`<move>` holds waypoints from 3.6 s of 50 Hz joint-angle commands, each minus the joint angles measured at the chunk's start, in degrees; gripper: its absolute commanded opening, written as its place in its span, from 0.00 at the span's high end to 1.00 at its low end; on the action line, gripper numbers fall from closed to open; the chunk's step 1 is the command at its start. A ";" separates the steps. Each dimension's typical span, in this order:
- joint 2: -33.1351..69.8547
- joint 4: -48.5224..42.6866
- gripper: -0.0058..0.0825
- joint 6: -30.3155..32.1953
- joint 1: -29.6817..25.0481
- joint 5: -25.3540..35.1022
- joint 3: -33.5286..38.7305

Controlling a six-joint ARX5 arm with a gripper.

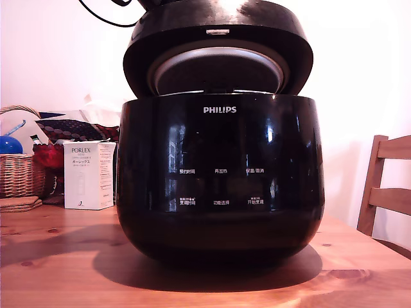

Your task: Close the rice cooker by pressing the lid down with medium force

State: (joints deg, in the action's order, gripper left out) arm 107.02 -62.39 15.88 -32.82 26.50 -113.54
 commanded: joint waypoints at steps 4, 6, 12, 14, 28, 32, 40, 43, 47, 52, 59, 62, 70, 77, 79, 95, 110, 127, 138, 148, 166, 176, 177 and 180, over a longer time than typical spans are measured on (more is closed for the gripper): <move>-2.80 1.79 0.96 -0.37 -0.81 -0.68 5.97; -3.69 2.62 0.96 -0.68 -0.81 -0.70 7.54; -6.54 5.11 0.96 -0.94 -0.79 -1.33 12.17; -7.23 5.70 0.96 -0.96 -0.79 -1.53 13.40; -12.35 8.68 0.96 -2.21 -0.57 -1.55 20.55; -13.33 8.68 0.96 -2.45 -0.57 -1.53 21.51; -14.62 8.46 0.96 -2.56 -0.57 -1.49 21.62; -14.93 8.44 0.96 -2.86 -0.59 -1.49 21.62; -15.23 8.00 0.96 -3.06 -0.63 -1.49 21.66; -15.45 7.87 0.96 -3.08 -0.66 -1.49 21.70; -15.54 8.07 0.96 -3.63 -0.96 -1.51 21.73; -15.54 8.13 0.96 -4.33 -1.18 -1.49 21.73; -15.98 9.07 0.96 -5.79 -1.51 -1.46 22.67; -17.66 10.58 0.96 -5.99 -1.49 -1.49 25.40; -18.12 10.84 0.96 -6.03 -1.49 -1.51 26.23; -21.18 11.67 0.96 -6.84 -1.49 -1.46 31.36; -21.22 11.19 0.96 -6.91 -2.14 -1.05 33.51; -21.20 8.37 0.96 -6.82 -2.62 -1.01 33.59; -21.16 8.09 0.96 -6.82 -2.84 -1.03 33.62; -21.03 8.04 0.96 -6.64 -3.21 -1.03 34.38; -20.76 12.72 0.96 -6.64 -3.21 -1.77 41.90; -20.76 14.97 0.96 -6.47 -3.21 -2.47 43.56; -20.76 15.02 0.96 -6.45 -3.21 -2.62 43.67; -20.74 15.12 0.96 -6.45 -3.21 -2.67 44.17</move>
State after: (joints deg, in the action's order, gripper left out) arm 82.19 -44.84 9.19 -35.90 25.96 -74.87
